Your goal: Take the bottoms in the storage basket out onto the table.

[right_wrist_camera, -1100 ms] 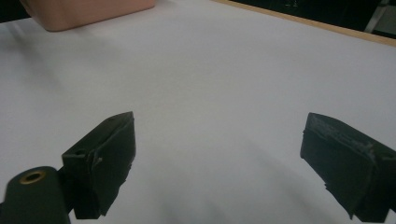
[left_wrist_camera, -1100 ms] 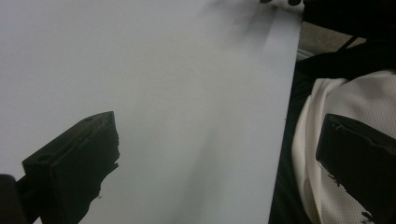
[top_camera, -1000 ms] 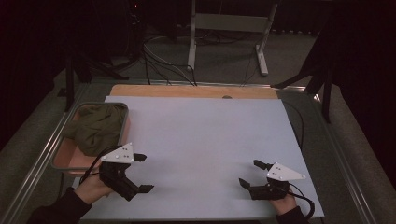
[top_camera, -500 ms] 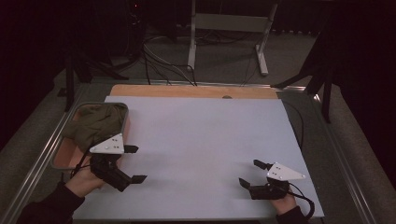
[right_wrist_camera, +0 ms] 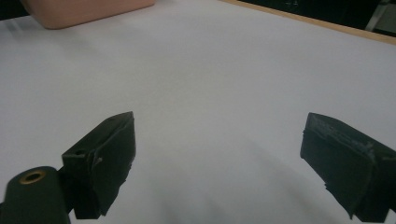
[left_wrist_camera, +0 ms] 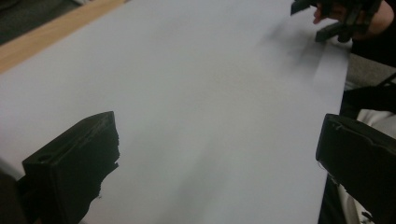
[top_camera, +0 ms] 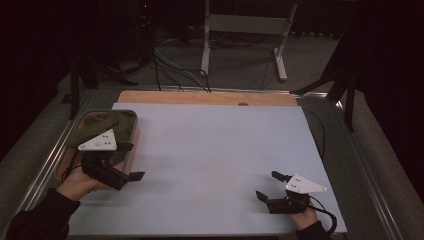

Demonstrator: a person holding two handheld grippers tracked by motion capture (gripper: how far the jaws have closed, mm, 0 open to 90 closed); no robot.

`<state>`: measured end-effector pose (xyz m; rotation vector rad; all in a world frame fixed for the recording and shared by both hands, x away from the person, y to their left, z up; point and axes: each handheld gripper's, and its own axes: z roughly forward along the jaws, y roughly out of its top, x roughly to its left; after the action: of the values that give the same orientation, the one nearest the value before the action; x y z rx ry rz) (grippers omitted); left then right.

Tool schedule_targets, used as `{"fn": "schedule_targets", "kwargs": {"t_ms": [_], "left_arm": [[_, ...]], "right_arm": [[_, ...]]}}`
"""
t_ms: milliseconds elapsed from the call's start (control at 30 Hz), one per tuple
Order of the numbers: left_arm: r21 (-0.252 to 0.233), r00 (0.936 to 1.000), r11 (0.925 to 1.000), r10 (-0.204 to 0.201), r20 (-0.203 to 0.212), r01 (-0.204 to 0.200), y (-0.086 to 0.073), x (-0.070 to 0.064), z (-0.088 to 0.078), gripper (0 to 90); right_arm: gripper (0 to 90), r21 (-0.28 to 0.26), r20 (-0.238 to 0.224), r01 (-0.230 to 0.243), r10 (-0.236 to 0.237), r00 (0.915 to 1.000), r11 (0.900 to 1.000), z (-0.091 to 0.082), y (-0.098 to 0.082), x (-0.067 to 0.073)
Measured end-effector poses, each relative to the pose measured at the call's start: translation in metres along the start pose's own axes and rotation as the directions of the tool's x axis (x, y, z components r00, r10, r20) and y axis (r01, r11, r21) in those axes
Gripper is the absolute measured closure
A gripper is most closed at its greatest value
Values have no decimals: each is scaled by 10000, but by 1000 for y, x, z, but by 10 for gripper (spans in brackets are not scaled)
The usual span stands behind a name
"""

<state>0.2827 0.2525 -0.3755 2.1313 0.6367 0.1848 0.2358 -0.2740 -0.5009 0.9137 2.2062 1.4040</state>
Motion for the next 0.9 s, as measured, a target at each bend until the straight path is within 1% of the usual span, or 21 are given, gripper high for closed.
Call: {"fn": "schedule_targets", "kwargs": {"t_ms": [33, 133, 167, 200, 233, 267, 333, 433, 467, 533, 633, 667, 700, 733, 767, 800, 833, 900], "left_arm": [[9, 9999, 10000, -9, -125, 9, 0, 2, -2, 3], [15, 9999, 10000, -58, -123, 58, 0, 5, -4, 3], [-64, 9991, 9997, -231, -350, 229, 0, 15, -9, 3], [-98, 9985, 9996, -281, -465, 277, 0, 18, -11, 3], [-98, 9985, 9996, -281, -465, 277, 0, 18, -11, 3], [-167, 9975, 9994, -324, -622, 314, 0, 23, -16, 3], [-316, 9959, 9985, -474, -768, 451, 1, 29, -21, 3], [-358, 9932, 9979, -573, -1013, 539, 2, 36, -27, 3], [-382, 9914, 9976, -624, -1153, 584, 2, 39, -29, 3], [-433, 9890, 9968, -730, -1285, 679, 2, 45, -33, 3], [-545, 9834, 9948, -934, -1558, 858, 0, 54, -37, 3], [-545, 9834, 9948, -934, -1558, 858, 0, 54, -37, 3], [-535, 9791, 9937, -1065, -1731, 986, -1, 59, -37, 3], [-535, 9791, 9937, -1065, -1731, 986, -1, 59, -37, 3], [-562, 9749, 9912, -1282, -1823, 1199, -3, 67, -37, 3], [-525, 9736, 9907, -1328, -1855, 1251, -4, 70, -37, 3], [-512, 9705, 9899, -1401, -1961, 1325, -5, 73, -35, 3], [-461, 9678, 9882, -1526, -2003, 1463, -7, 78, -34, 3]], "right_arm": [[104, 11, -21, -8, 8, 10000, 10000, 0, 0, 0], [103, 26, -40, -18, 18, 10000, 10000, 0, 0, 0], [103, 30, -51, -50, 51, 10000, 10000, 1, 0, 0], [104, 32, -41, -45, 46, 10000, 10000, 1, 0, 0], [103, 23, -25, -36, 36, 10000, 10000, 0, 0, 0], [104, -1, -41, -45, 45, 10000, 10000, 0, 0, 0], [103, 2, -21, -29, 29, 10000, 10000, 0, 0, 0], [103, -2, -22, -18, 18, 10000, 10000, 0, 0, 0], [103, -7, -28, -16, 16, 10000, 10000, 0, 0, 0], [104, -23, -31, -30, 30, 10000, 10000, 0, 0, 0], [103, -10, -38, -14, 14, 10000, 10000, 0, 0, 0], [103, 17, -34, -26, 26, 10000, 10000, 0, 0, 0], [104, 12, -31, -8, 8, 10000, 10000, 1, 0, 0], [104, 12, -31, -8, 8, 10000, 10000, 1, 0, 0], [104, 13, -41, -6, 6, 10000, 10000, 1, 0, 0], [104, 23, -36, -2, 2, 10000, 10000, 1, 0, 0], [103, 24, -45, -11, 11, 10000, 10000, 1, 0, 0], [104, 36, -52, 20, -20, 10000, 10000, 1, 0, 0]]}}
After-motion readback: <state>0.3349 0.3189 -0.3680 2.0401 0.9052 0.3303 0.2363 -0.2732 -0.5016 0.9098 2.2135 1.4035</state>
